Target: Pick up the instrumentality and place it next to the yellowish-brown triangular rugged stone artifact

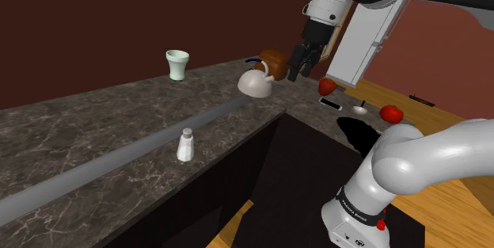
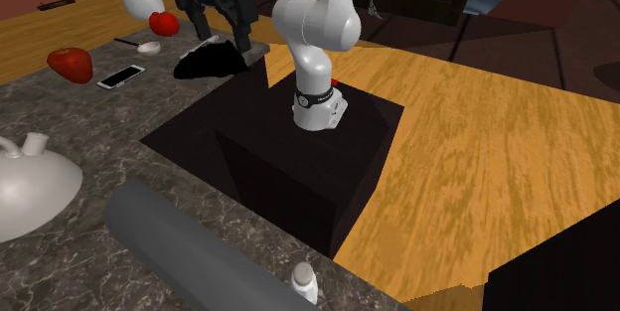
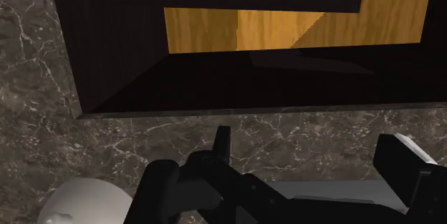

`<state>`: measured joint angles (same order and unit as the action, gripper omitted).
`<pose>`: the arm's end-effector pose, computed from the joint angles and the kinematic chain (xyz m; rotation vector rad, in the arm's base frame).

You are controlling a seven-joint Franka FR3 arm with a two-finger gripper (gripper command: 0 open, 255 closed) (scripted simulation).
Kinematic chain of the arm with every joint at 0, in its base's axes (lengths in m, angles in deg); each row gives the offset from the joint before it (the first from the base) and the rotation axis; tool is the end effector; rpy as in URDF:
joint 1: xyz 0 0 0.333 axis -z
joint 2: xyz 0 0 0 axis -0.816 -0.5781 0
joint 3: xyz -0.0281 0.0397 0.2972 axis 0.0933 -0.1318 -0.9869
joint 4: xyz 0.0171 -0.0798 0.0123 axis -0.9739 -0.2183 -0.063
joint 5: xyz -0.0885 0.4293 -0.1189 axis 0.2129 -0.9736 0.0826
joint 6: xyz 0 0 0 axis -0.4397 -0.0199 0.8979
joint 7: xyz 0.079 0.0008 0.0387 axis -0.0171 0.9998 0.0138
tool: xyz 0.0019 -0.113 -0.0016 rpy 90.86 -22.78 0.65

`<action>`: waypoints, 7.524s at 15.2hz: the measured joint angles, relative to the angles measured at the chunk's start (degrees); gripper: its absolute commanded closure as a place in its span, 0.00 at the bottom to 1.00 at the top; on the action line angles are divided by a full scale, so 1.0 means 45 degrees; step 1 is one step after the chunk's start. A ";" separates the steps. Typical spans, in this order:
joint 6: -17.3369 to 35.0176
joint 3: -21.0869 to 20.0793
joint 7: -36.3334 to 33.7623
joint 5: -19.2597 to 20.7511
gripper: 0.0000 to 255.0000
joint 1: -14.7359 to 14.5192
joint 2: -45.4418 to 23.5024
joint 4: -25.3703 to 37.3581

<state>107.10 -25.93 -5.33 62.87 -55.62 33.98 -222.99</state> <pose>0.3929 0.0386 0.5517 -3.0885 -0.0205 -0.0209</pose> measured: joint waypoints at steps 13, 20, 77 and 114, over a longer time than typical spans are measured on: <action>0.5392 -0.2078 -0.1287 -0.1435 0.00 -0.1013 -0.1914 -0.1912; 0.8862 -0.3586 -0.2299 -0.1718 0.00 -0.1378 -0.4339 -0.1869; 0.9888 -0.5374 -0.4429 -0.0240 1.00 -0.1076 -0.7213 0.1278; 0.5585 0.1733 0.3834 -0.0600 1.00 0.0456 0.0238 -0.2827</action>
<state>132.24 -18.13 11.93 60.17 -53.57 35.06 -235.71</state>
